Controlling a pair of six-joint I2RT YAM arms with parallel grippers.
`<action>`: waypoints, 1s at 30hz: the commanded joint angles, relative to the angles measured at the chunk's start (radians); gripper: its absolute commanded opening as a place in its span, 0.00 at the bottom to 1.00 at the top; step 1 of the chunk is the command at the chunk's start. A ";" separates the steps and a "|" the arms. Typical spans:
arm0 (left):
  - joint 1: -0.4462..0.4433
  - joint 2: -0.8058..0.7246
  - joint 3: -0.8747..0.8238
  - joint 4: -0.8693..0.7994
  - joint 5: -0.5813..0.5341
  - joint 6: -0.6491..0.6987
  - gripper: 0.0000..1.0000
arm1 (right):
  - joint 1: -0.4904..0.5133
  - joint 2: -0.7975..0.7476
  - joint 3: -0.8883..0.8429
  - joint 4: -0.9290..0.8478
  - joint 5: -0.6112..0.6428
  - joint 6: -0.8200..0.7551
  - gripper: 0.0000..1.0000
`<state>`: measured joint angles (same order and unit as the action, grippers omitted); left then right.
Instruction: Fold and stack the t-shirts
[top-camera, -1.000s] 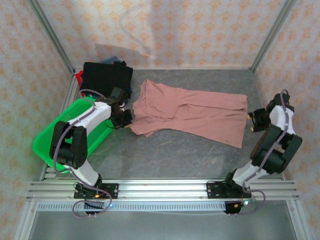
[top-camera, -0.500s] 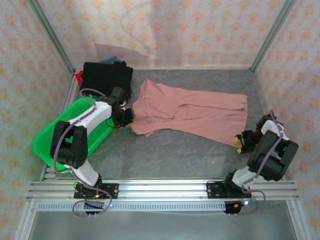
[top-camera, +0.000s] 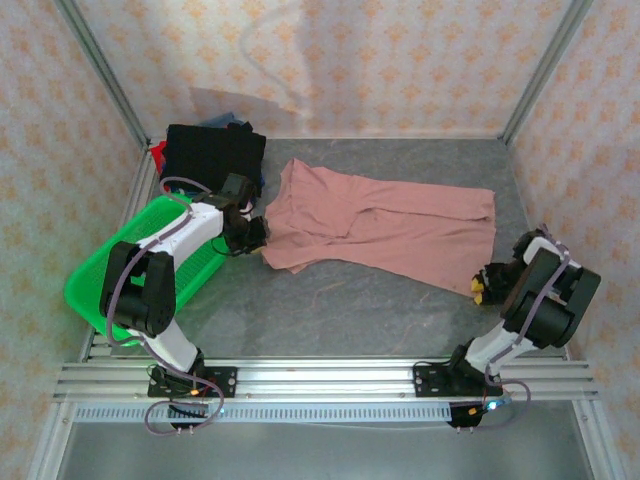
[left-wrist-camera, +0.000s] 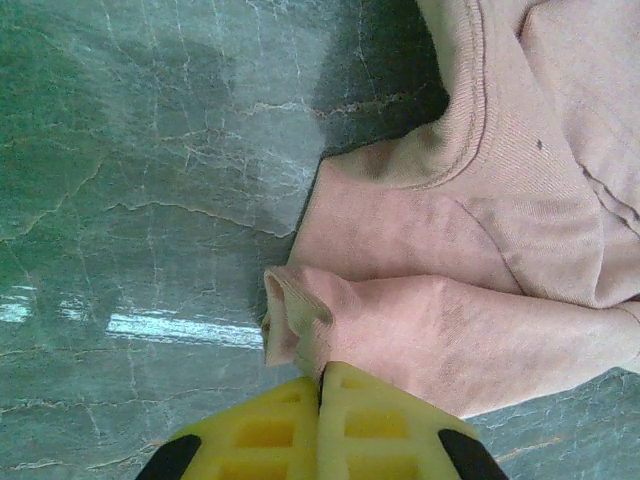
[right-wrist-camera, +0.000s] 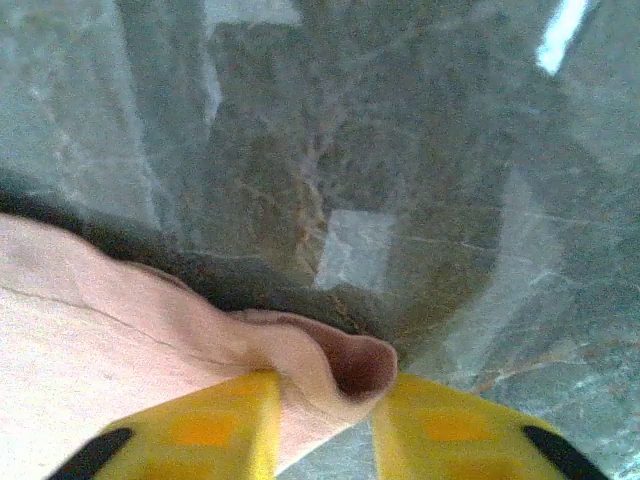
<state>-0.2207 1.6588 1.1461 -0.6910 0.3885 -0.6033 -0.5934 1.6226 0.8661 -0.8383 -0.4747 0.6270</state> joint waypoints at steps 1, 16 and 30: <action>0.002 -0.029 0.018 -0.020 -0.003 0.012 0.00 | -0.001 0.080 0.033 0.177 0.049 0.027 0.18; -0.002 -0.185 -0.049 -0.133 0.032 0.002 0.00 | -0.003 -0.113 -0.035 -0.020 0.088 -0.043 0.00; -0.028 -0.334 -0.039 -0.289 0.121 -0.016 0.00 | -0.004 -0.267 -0.028 -0.159 0.132 -0.091 0.00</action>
<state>-0.2367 1.3735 1.1088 -0.8902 0.4747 -0.6048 -0.5964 1.3777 0.8337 -0.9386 -0.3840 0.5579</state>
